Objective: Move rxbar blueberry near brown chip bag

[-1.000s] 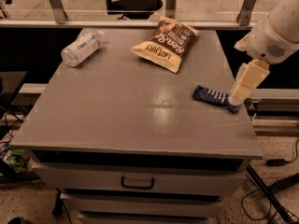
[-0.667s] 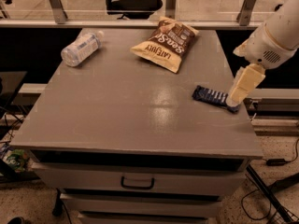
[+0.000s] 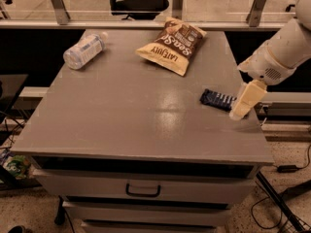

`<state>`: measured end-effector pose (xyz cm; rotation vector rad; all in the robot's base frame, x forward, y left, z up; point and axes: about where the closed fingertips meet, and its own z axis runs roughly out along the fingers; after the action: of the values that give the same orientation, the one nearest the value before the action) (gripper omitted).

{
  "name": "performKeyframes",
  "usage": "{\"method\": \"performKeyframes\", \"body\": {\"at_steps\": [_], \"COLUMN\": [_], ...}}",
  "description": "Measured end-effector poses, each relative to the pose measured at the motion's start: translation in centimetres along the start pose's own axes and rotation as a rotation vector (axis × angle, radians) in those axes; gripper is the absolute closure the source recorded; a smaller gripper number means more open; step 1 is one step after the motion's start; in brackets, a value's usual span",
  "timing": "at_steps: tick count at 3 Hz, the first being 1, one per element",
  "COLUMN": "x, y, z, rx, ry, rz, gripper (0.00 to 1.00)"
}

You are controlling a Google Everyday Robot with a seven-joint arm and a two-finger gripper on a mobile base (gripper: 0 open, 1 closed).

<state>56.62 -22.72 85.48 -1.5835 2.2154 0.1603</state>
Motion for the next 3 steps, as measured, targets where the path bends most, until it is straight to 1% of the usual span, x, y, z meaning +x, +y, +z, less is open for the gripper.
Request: {"method": "performKeyframes", "body": {"at_steps": [1, 2, 3], "x": [0.1, 0.0, -0.1], "y": [0.4, 0.9, 1.2], "z": [1.3, 2.3, 2.8], "rx": [-0.011, -0.027, -0.043], "ry": [0.006, 0.015, 0.016], "rz": [-0.006, -0.015, -0.016], "gripper": [0.0, 0.15, 0.38]}}
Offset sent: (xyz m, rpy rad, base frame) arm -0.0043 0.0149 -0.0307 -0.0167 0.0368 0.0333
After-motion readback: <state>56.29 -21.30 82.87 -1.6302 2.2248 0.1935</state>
